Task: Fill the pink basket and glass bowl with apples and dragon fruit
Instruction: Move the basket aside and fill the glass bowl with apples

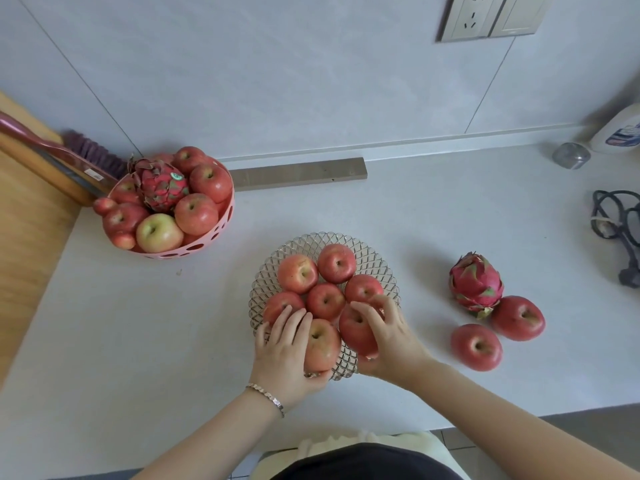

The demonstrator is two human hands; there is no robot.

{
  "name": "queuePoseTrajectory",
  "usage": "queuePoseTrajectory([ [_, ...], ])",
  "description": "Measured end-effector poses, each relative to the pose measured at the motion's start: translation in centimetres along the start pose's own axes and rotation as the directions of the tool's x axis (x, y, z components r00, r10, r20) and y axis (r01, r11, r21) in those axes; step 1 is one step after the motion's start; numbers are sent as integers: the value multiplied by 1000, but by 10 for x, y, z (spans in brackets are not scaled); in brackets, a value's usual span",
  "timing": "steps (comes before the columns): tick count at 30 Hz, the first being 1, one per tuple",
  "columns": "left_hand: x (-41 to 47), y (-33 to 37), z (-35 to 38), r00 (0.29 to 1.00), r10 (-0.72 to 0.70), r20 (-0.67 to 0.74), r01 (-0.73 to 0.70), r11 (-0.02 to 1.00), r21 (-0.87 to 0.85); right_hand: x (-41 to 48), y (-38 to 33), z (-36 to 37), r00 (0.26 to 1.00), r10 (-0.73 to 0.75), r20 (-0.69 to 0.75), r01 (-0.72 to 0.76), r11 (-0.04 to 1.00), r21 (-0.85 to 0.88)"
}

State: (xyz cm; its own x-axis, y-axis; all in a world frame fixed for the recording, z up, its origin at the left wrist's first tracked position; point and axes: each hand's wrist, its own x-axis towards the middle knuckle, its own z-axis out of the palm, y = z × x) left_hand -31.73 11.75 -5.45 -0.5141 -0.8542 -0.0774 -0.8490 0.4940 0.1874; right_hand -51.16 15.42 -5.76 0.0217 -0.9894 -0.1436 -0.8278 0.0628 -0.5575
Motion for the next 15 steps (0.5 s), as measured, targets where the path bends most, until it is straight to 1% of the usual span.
queuePoseTrajectory([
  [3, 4, -2, 6, 993, -45, 110, 50, 998, -48, 3, 2, 1, 999, 38, -28, -34, 994, 102],
  [5, 6, -2, 9, 992, -51, 116, 59, 996, -61, 7, 4, 0, 996, 84, -23, -77, 974, 213],
  [7, 7, -2, 9, 993, -59, 105, 69, 994, -86, 8, 6, 0, 993, 118, 14, -117, 955, 271],
  [9, 8, -2, 9, 992, -62, 108, 71, 994, -82, 8, 7, 2, 988, 146, 42, -152, 947, 282],
  [11, 8, -2, 11, 991, -68, 117, 77, 995, -69, 8, 9, 0, 983, 145, 111, -171, 943, 284],
  [13, 9, -3, 11, 985, -76, 153, 85, 995, -50, 12, 9, -10, 970, 122, 209, -172, 956, 236],
  [15, 9, -4, 10, 980, -85, 183, 93, 995, -35, 17, 8, -18, 968, 87, 235, -127, 979, 158],
])
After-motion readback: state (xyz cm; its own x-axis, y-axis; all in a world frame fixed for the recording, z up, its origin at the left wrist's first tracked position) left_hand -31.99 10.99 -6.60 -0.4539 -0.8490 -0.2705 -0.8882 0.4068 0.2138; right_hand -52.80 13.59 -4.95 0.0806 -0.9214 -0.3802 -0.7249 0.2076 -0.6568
